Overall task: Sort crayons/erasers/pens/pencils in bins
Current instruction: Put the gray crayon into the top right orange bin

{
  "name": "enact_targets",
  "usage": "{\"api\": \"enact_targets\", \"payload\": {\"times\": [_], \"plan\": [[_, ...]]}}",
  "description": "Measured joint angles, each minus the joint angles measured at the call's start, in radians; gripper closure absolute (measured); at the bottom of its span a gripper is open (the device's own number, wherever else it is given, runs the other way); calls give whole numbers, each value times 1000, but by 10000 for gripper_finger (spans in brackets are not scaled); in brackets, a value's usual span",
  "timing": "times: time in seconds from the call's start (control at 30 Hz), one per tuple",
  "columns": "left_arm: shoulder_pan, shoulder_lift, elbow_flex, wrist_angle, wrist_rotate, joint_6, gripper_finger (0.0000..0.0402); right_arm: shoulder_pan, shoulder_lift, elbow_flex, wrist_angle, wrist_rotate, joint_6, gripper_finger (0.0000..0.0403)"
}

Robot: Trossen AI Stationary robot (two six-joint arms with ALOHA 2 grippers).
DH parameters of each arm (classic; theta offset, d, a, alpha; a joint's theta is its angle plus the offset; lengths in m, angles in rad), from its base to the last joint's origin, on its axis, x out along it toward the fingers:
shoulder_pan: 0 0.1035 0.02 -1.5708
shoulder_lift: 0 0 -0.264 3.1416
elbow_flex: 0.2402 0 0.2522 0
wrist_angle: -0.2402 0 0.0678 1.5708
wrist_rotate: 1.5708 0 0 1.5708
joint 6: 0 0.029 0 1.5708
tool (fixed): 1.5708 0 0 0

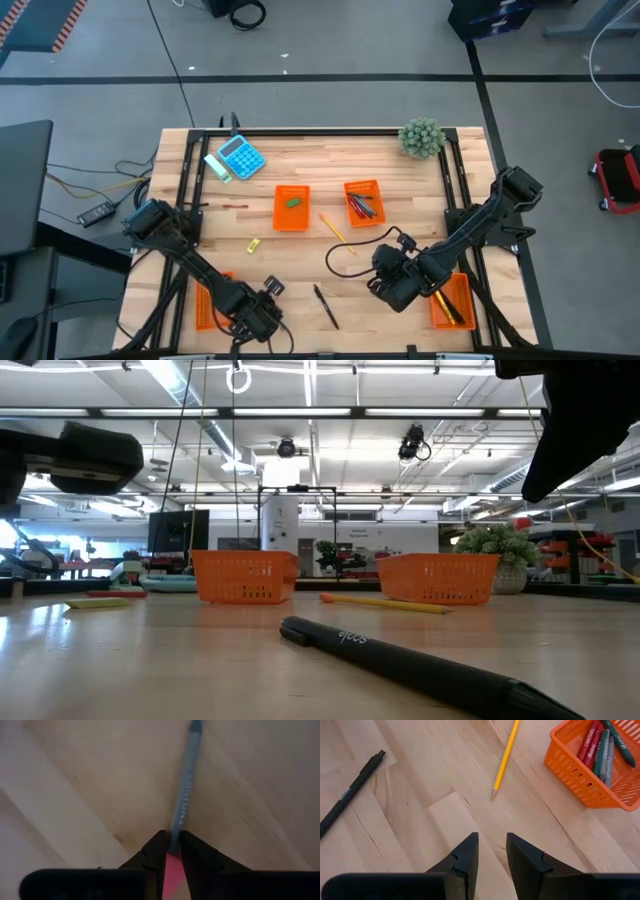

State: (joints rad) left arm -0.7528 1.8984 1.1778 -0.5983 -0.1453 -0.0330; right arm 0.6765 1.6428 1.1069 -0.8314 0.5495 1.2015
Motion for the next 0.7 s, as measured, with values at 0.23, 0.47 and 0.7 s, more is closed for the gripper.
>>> {"api": "enact_targets", "payload": {"times": [0.23, 0.47, 0.7], "plan": [[10, 0, 0, 0, -4, 6, 382, 0, 0, 0, 0, 0, 0, 296], [48, 0, 7, 10, -15, 91, 373, 0, 0, 0, 0, 1, 0, 296], [108, 2, 46, -4, -19, 181, 393, 8, 0, 0, 0, -2, 3, 296]]}}
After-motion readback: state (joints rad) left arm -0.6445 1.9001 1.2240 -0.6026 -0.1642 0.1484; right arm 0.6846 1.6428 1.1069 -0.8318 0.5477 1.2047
